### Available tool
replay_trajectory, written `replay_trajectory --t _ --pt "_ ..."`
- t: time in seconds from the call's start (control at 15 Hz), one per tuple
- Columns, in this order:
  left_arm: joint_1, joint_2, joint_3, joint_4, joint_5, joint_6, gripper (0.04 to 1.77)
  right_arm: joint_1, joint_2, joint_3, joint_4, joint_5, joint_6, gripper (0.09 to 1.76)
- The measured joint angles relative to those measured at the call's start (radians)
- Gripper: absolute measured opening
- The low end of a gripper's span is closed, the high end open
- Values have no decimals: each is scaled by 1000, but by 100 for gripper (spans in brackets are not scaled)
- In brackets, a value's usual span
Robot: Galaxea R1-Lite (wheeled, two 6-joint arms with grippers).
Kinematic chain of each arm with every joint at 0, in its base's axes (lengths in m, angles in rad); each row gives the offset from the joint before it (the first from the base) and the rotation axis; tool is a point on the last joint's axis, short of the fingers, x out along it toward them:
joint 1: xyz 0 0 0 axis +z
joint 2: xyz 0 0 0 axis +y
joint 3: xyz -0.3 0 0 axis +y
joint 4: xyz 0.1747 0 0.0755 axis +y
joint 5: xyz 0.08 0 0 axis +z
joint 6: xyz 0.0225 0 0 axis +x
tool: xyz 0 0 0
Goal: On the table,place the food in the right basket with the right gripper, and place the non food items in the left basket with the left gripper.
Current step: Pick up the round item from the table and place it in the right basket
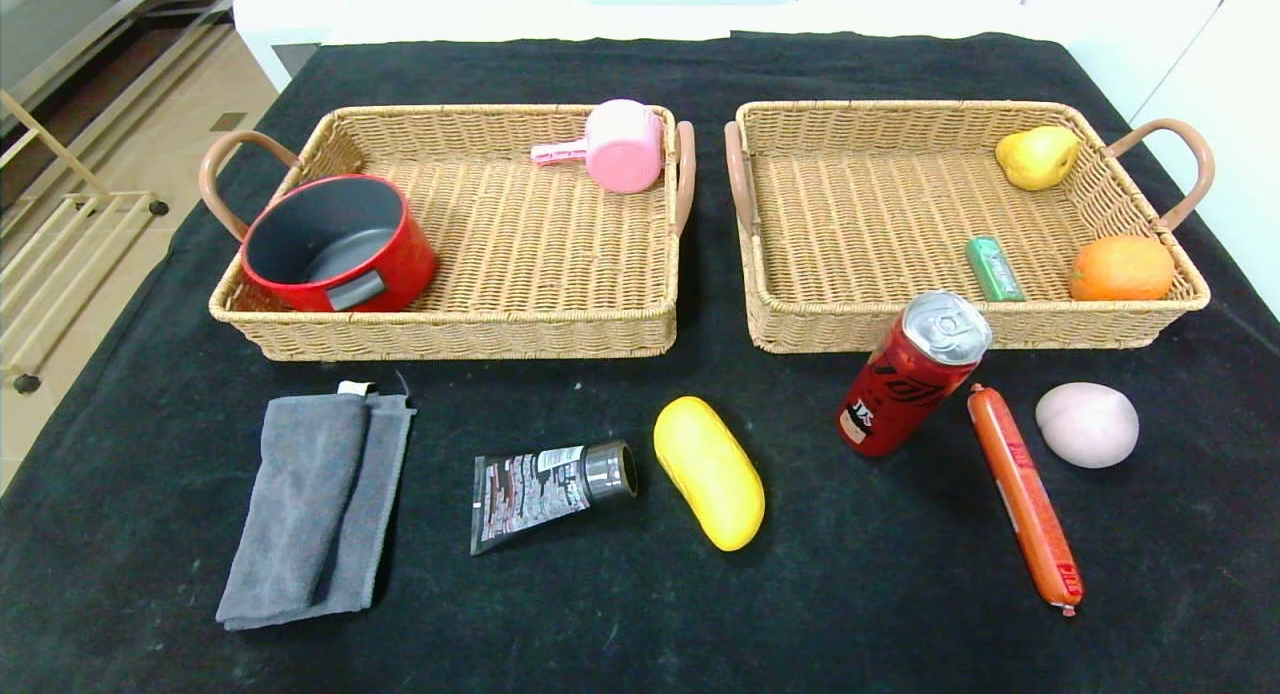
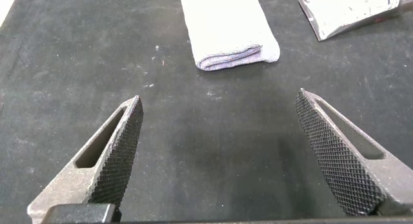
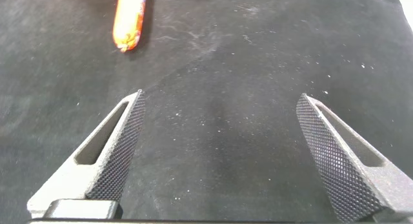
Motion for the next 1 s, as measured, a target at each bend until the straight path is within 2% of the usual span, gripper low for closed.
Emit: replay_trajectory --t 0.2,0.4,0.67,0.8,1.0 --pt "-1 1 -23 -1 -6 -11 172 0 7 -21 6 -8 29 171" --pt "-2 64 -162 8 -53 -45 172 4 88 -174 6 33 96 171" --pt "-49 231 -344 7 -209 -56 172 56 275 -350 -2 81 115 171" --pt "-98 317 -396 8 -276 -47 172 74 362 -409 -4 147 116 171" --pt "-170 452 -451 9 -361 -27 172 101 486 -462 -23 196 113 171"
